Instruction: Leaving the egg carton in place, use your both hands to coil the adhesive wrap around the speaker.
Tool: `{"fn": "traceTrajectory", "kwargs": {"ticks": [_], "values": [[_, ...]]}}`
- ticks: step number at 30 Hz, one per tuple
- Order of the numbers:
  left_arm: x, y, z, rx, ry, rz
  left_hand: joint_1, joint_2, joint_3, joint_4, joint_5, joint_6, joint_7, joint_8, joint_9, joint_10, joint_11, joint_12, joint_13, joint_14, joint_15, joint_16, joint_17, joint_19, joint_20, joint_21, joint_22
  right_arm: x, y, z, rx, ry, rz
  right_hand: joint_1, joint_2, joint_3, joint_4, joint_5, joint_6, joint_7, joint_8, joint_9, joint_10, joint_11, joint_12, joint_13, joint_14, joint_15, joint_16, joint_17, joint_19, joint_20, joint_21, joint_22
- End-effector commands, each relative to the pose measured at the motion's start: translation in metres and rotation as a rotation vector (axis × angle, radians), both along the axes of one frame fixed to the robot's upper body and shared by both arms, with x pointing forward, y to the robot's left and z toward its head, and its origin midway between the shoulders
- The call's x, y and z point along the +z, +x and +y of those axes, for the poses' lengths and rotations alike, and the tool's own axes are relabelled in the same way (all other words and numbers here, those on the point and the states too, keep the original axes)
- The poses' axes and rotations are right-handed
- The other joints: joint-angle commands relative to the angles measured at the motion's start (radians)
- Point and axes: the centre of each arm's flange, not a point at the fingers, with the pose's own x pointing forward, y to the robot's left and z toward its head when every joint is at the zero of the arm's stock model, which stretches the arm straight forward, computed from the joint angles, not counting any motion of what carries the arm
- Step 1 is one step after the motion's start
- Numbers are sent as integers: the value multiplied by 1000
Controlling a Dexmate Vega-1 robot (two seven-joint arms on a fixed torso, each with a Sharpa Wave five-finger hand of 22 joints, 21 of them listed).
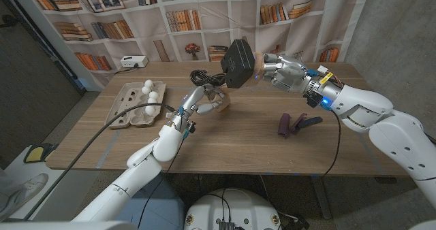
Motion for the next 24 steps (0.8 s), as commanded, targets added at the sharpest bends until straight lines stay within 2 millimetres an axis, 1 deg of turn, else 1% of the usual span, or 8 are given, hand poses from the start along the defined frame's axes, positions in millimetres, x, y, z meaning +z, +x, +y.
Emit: {"fn": "traceTrajectory", "kwargs": {"ticks": [1,2,4,8,20,24], "values": [[5,2,10,29,-8,-44,108,119,13,17,0,8,2,5,3,2,0,6,2,185,-179,1,12,-97,-93,8,3,-7,1,5,39,-28,24,20,27,23,27,7,3,6,0,4,46,-32,8,10,2,-42,-3,3,-3,-81,6,2],[4,2,10,27,-10,-53,108,119,13,17,0,9,1,5,3,3,-1,6,2,185,-179,1,12,-98,-93,8,3,-7,1,5,38,-33,20,20,27,23,26,7,3,6,0,4,45,-35,8,10,2,-43,-3,3,-3,-81,6,2],[2,2,8,20,-11,-69,108,119,13,18,-1,10,6,5,1,3,-1,6,1,184,-179,0,12,-98,-94,8,3,-7,2,5,35,-33,26,20,27,23,26,8,2,6,-1,4,44,-35,8,11,1,-42,-3,3,-3,-81,6,2],[-1,1,6,21,-22,-117,107,119,13,18,-1,13,6,6,-1,5,0,7,1,184,-179,-1,12,-99,-94,9,3,-6,4,3,33,-39,27,20,27,23,26,8,3,7,0,4,45,-33,7,10,0,-42,-4,3,-3,-81,7,2],[-2,-3,0,12,-46,-230,107,120,13,18,-3,17,4,6,-6,5,0,5,-1,183,-178,-3,12,-100,-95,10,2,-9,11,2,47,-79,35,21,28,23,27,8,4,5,0,4,45,-33,7,12,1,-42,-3,5,-4,-81,7,2],[0,-4,2,21,-46,-252,107,120,14,17,-3,18,4,7,-8,6,1,5,-1,182,-179,-4,12,-100,-96,10,2,-9,12,2,49,-87,37,20,28,23,27,8,2,6,0,4,45,-34,6,11,-1,-41,-5,4,-4,-80,8,2]]}}
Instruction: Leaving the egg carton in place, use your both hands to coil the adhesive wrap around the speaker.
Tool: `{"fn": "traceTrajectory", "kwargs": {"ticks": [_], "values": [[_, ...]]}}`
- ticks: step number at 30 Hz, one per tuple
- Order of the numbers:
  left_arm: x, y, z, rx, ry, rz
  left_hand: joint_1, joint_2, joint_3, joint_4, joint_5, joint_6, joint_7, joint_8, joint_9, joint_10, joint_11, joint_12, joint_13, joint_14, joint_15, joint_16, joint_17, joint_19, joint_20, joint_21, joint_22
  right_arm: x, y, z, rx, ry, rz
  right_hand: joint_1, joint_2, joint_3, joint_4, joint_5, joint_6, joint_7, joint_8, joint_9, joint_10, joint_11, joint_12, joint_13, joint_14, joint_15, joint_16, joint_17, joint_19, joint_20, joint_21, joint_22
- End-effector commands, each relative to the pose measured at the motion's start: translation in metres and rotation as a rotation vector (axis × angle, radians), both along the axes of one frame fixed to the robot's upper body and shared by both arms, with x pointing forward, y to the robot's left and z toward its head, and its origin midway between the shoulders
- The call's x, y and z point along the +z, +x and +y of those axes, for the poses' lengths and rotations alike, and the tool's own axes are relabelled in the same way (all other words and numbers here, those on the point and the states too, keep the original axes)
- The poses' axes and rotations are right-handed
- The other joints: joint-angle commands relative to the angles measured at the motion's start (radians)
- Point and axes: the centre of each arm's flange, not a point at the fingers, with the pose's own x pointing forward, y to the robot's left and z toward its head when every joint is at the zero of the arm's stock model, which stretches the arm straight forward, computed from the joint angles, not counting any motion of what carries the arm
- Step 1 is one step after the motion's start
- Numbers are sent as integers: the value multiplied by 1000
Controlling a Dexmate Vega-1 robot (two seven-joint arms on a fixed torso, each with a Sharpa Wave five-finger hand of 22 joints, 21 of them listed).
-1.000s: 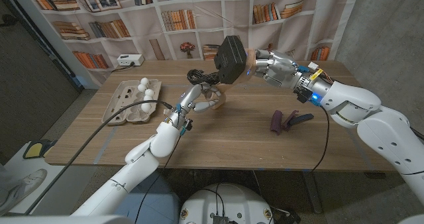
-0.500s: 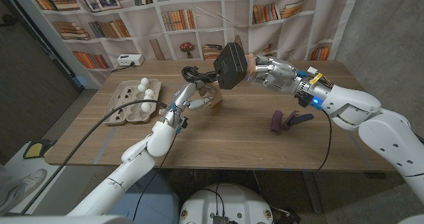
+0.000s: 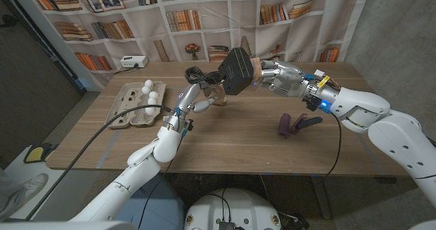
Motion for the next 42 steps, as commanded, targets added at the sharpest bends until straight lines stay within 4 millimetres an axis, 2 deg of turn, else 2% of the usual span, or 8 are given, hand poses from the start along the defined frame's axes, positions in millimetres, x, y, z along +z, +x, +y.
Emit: {"fn": "traceTrajectory", "kwargs": {"ticks": [1,21,29,42], "values": [[1,-3,-1,6,-12,-94,110,117,14,18,0,9,-1,7,3,5,-2,2,3,184,-178,1,11,-84,-87,3,3,-1,5,-1,9,-32,8,22,27,23,27,6,2,7,0,4,43,-35,5,11,0,-42,-4,5,-5,-80,3,2],[14,-4,21,75,9,-125,109,117,14,18,-1,10,-1,9,-2,4,-3,2,2,187,-181,-2,10,-85,-89,4,2,-13,23,-14,-28,-89,31,22,28,23,27,6,1,9,0,4,43,-33,5,14,-2,-41,-5,7,-6,-80,5,2],[26,-6,27,85,10,-155,107,117,14,19,-2,8,-2,9,-3,5,-2,1,1,188,-181,-2,10,-86,-89,5,2,-28,35,-13,-31,-153,66,23,28,23,27,7,0,10,-1,4,41,-31,5,18,-2,-41,-4,8,-7,-79,5,2],[37,-6,26,74,36,-182,105,117,14,19,-2,7,-3,10,-5,5,-4,1,1,187,-180,-5,9,-87,-89,5,2,-38,45,-10,-70,-247,72,23,29,24,28,7,-1,12,-1,5,40,-30,5,20,-3,-40,-5,10,-9,-77,5,2]]}}
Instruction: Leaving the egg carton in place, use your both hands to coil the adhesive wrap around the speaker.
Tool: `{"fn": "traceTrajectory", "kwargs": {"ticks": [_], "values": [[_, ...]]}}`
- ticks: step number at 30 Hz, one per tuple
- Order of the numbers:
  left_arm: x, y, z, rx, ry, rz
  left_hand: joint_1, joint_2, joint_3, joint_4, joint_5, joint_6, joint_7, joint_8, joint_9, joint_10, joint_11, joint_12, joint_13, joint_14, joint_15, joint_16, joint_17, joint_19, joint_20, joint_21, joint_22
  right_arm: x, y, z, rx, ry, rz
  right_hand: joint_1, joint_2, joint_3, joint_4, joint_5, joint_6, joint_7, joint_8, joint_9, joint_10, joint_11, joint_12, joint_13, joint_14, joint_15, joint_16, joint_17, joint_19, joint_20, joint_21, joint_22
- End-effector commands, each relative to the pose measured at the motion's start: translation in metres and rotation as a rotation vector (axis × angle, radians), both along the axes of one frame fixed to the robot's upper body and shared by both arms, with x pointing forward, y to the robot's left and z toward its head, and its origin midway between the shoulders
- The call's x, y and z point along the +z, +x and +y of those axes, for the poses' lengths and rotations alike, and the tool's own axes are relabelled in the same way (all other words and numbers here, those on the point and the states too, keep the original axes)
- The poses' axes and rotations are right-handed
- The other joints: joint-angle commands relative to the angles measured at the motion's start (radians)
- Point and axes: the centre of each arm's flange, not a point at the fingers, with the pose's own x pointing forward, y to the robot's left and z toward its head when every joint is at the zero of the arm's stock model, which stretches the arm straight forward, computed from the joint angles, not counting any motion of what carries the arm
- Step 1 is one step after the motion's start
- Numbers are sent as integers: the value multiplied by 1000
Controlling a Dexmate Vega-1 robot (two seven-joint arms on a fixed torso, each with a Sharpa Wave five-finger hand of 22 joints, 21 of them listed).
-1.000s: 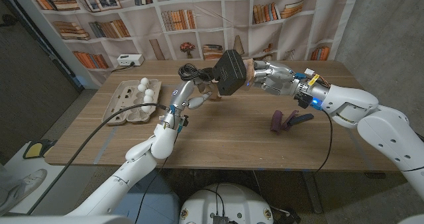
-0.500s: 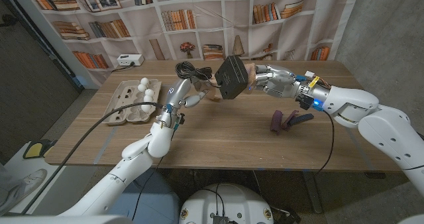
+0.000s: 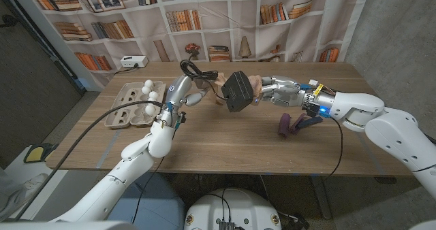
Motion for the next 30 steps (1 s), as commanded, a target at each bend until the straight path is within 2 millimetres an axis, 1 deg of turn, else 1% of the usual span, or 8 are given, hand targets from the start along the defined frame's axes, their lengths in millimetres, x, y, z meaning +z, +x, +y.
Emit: {"fn": "traceTrajectory", "kwargs": {"ticks": [1,2,10,22,26,29,30], "values": [[11,-1,1,-5,21,-27,105,118,14,19,2,8,-4,6,-1,4,-4,7,2,187,-180,1,3,-82,-91,5,1,-10,11,0,-39,-85,0,23,30,24,27,7,2,9,-1,5,38,-32,7,18,-4,-41,-5,5,-3,-83,5,1],[12,-1,1,-5,23,-29,105,118,14,19,2,7,-4,7,1,4,-8,7,1,187,-180,1,3,-82,-91,5,1,-10,12,1,-41,-90,-2,23,29,24,27,7,3,9,-1,5,37,-33,7,19,-4,-41,-5,4,-4,-83,5,1],[13,-4,-1,-12,30,-38,104,118,14,19,1,6,-4,7,-3,2,-4,6,1,188,-182,-1,2,-82,-91,5,1,-10,17,1,-79,-133,-27,22,30,23,28,7,2,8,-1,5,36,-34,6,19,-4,-40,-5,5,-5,-83,5,1],[12,-12,-2,-6,42,-45,104,118,15,18,1,5,-3,7,-5,2,-4,6,1,189,-182,-2,2,-83,-92,5,1,-15,23,-2,-114,-137,-12,23,30,23,28,7,1,8,-1,5,38,-34,6,19,-5,-41,-6,5,-6,-82,5,1],[14,-14,-2,-5,44,-50,104,119,15,19,1,9,0,9,-6,1,-5,6,1,190,-181,-2,2,-83,-92,5,1,-16,24,-1,-133,-158,-22,23,31,24,28,7,2,8,0,4,37,-34,5,19,-5,-40,-5,7,-7,-82,5,1],[14,-15,-2,-4,45,-51,104,118,15,18,1,4,-6,9,-3,1,-6,7,2,190,-181,-2,2,-83,-92,5,1,-17,25,1,-140,-159,-24,22,31,23,29,7,2,8,0,4,37,-34,5,19,-4,-40,-5,7,-7,-82,5,1],[14,-16,-2,-4,44,-52,104,119,15,18,1,4,-3,9,-4,2,-4,7,3,190,-182,-2,1,-83,-92,5,1,-17,25,2,-140,-156,-23,22,31,23,29,7,3,8,0,4,37,-34,5,19,-4,-41,-5,7,-7,-82,5,1]]}}
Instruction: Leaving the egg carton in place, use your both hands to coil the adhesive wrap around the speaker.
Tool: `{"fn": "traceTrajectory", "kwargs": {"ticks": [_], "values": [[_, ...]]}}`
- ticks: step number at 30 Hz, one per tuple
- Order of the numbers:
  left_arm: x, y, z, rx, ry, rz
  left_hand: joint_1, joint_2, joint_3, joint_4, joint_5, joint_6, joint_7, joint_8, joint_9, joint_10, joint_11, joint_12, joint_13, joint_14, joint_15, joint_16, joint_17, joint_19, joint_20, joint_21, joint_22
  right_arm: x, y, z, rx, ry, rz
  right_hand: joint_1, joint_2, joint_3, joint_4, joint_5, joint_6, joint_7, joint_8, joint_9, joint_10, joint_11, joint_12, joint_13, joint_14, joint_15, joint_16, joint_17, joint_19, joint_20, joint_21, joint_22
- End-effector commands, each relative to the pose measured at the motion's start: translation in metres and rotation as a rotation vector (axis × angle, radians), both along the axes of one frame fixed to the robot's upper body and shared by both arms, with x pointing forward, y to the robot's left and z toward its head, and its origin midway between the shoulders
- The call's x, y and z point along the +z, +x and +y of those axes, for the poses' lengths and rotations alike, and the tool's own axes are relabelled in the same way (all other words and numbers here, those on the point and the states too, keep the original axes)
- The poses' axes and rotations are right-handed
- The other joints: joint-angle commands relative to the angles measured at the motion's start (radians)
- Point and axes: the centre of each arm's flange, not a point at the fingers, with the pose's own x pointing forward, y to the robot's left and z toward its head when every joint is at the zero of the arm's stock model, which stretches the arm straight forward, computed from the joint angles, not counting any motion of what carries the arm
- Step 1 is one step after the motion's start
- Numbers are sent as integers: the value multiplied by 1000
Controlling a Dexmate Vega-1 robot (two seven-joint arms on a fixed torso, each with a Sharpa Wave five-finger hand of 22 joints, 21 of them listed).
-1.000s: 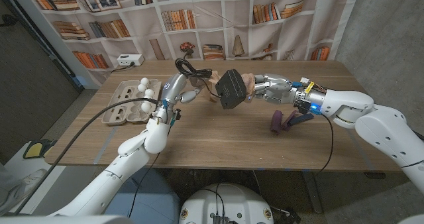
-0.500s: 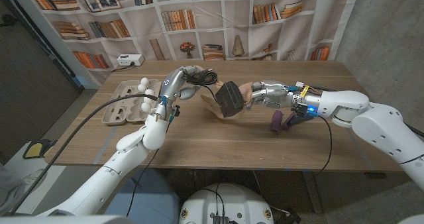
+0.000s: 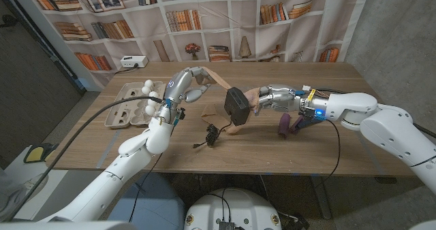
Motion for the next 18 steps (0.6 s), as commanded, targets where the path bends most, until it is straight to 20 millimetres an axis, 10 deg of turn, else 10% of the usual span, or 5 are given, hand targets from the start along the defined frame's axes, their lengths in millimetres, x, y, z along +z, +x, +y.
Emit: {"fn": "traceTrajectory", "kwargs": {"ticks": [1,18], "values": [[2,-6,0,6,7,-8,108,114,15,18,5,6,-3,6,3,2,-4,4,3,191,-182,1,4,-84,-89,2,1,-3,4,3,-36,-21,-14,21,32,23,28,7,3,8,0,4,40,-31,7,18,-4,-40,-5,1,-8,-82,5,0],[14,-25,-3,-16,-30,-58,108,115,17,18,6,3,-2,8,3,1,-7,4,4,191,-180,0,3,-85,-89,2,1,0,5,4,-80,-29,-33,22,31,23,28,7,3,8,0,4,42,-33,7,18,-6,-41,-6,0,-9,-82,6,1]]}}
